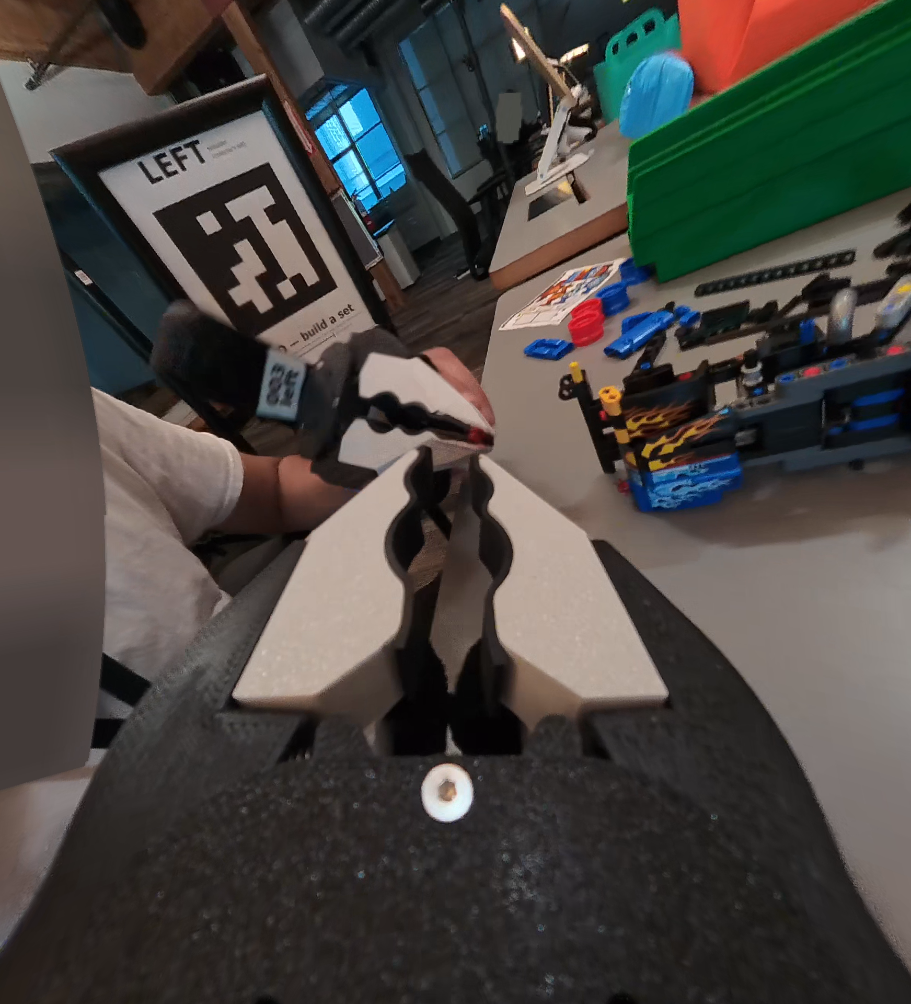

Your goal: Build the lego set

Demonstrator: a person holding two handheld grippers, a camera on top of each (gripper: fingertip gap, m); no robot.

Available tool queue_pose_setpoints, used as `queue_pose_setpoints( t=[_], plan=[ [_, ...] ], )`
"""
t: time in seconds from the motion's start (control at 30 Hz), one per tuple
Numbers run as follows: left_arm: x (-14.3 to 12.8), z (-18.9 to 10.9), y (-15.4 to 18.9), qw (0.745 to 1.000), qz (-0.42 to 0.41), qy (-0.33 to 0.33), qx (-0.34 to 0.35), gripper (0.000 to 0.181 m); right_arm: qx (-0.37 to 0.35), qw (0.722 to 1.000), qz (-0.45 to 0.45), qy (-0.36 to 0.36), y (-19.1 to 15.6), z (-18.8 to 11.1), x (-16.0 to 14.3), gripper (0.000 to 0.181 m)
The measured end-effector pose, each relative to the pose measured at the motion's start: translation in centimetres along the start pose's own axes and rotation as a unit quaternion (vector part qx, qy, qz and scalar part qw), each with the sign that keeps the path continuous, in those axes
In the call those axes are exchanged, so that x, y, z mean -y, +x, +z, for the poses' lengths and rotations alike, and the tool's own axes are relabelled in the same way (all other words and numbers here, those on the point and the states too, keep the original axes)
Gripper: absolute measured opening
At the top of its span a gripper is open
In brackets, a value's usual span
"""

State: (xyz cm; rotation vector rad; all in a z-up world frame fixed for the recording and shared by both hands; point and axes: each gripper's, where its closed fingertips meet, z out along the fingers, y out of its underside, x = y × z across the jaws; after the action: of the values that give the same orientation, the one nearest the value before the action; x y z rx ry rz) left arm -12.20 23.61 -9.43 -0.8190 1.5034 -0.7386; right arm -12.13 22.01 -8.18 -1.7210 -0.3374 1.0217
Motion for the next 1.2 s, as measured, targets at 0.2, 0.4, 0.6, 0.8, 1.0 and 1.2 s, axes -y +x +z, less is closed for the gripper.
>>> queue_pose_setpoints(
  t=[0.2,0.4,0.6,0.8,1.0,1.2],
  plan=[
    [-1.0,0.0,-0.3,0.909,0.386,-0.056,0.145,0.0,-0.012,1.0,0.002,-0.027,0.4,0.3,-0.9,0.012],
    [0.3,-0.2,0.8,0.826,0.525,-0.027,0.201,0.0,0.031,0.993,0.108,-0.042,0.5,0.6,-1.8,0.008],
    [0.7,-0.2,1.2,0.804,0.555,-0.019,0.211,0.0,0.063,0.989,0.128,-0.038,-0.2,0.3,-1.7,0.002],
    [0.7,0.1,1.0,0.824,0.524,-0.029,0.212,0.0,0.06,0.991,0.113,-0.043,-0.2,0.1,-1.8,0.0],
    [-0.3,-0.4,-0.4,0.876,0.441,-0.055,0.188,0.0,0.016,0.998,0.019,-0.049,0.1,0.2,-1.6,0.0],
    [-4.1,-1.7,-3.4,0.971,0.187,-0.119,0.088,0.006,-0.122,0.95,-0.259,-0.123,3.0,1.3,-1.7,0.0]
  ],
)
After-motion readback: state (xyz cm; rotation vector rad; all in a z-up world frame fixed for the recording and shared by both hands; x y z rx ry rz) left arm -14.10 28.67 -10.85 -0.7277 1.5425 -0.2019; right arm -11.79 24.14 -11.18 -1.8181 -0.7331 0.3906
